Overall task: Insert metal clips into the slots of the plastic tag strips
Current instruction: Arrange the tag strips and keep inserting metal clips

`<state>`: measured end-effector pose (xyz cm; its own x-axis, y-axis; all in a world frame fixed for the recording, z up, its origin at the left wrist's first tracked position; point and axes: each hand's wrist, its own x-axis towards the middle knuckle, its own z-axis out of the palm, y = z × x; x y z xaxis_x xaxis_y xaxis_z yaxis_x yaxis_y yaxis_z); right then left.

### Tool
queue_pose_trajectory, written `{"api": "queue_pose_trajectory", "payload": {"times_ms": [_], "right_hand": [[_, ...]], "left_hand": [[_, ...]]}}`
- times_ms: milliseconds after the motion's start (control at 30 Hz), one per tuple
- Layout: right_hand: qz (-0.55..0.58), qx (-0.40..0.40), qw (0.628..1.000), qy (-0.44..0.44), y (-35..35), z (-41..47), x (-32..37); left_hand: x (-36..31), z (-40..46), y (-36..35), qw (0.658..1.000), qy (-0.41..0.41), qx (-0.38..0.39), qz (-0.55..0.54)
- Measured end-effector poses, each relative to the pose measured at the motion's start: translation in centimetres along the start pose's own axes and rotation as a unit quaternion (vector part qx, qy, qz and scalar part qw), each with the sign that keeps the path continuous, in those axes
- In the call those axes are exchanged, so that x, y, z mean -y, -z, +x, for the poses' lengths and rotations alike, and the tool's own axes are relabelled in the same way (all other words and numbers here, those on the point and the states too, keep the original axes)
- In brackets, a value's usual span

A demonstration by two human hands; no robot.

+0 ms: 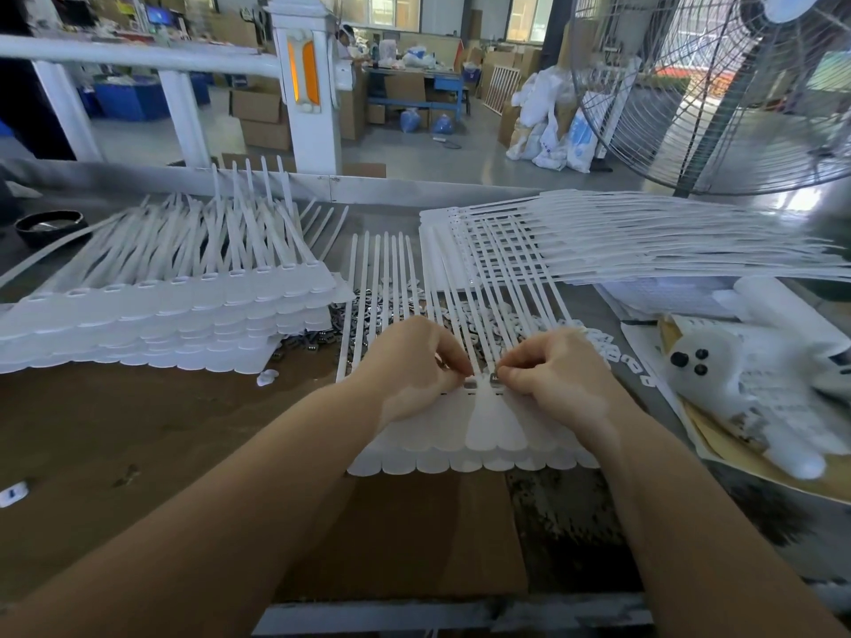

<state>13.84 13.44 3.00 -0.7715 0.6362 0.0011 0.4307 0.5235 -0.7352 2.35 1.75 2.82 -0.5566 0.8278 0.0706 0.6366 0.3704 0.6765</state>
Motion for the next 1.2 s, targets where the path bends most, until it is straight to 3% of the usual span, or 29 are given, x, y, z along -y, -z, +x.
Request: {"api": "queue_pose_trajectory", "payload": {"times_ms": [300,833,1200], "right_hand": [[-0.007,0.017,1.000,-0.017,-0.1,0.4,0.4],[-0.069,0.063,0.995,-0.025,0.5,0.6,1.2],[-0.034,0.018,0.999,-0.021,0.1,0.3,0.8]], "left_hand": [[1.2,-1.5,-1.8,0.996,-0.049,-0.057,0.045],[1.5,-1.6,-1.9,0.994,-0.072,-0.060,0.060],[1.9,-2.0,-1.7,0.992,-0.078,-0.066,0.069]]}}
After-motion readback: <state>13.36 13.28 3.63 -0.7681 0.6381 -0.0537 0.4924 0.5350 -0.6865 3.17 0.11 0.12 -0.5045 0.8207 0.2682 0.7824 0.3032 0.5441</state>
